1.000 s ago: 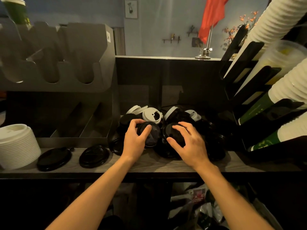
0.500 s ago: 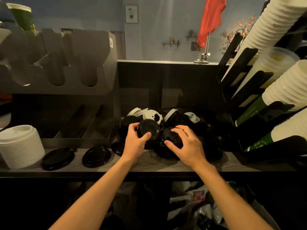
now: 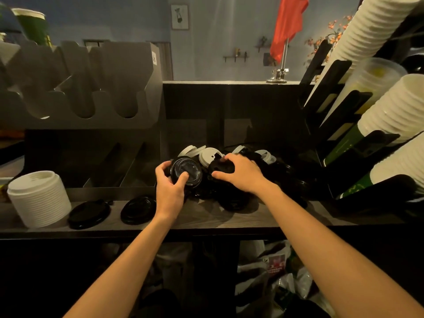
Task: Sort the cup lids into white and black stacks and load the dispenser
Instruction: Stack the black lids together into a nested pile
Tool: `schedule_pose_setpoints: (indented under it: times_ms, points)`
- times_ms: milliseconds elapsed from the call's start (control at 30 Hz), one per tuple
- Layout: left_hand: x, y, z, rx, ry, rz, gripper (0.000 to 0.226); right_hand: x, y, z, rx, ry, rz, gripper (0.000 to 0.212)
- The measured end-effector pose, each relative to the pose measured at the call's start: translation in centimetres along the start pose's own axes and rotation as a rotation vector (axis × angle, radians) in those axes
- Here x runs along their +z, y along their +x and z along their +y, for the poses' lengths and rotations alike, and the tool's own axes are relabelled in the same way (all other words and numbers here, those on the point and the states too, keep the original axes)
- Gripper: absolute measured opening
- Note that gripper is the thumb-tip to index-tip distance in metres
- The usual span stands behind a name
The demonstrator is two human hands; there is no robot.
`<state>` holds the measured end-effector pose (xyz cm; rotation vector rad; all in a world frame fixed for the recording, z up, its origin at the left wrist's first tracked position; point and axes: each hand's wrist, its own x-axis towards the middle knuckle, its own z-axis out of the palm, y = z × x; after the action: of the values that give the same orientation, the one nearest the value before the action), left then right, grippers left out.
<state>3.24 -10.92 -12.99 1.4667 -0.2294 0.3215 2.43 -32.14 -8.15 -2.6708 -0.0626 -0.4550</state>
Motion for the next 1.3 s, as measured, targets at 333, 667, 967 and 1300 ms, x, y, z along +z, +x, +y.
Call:
schedule_pose_setpoints:
  times_ms: [333,667,967,1300]
  points:
    - [0.3,0.4,-1.3,-0.096,0.129,-0.067,0.051,1.5,-2.5,0.7,-0.122,-0.046,0.194,0.019]
    - [1.2,0.1,-0.6,-0.060,0.168,-0.157,0.044,-0.2,-6.4,1.8,-0.127,-0.181,-0.248,0.033]
    - [1.8,-0.8,-0.3,0.011,0.122,-0.121,0.006,0.4,-6.0,1.7,0.062,0.384,0.097,0.017]
    - [1.3,-0.9,-0.2,0.005,0.048,0.025,0.025,3.3,-4.9,-0.6,0.242,1.048,0.394,0.037]
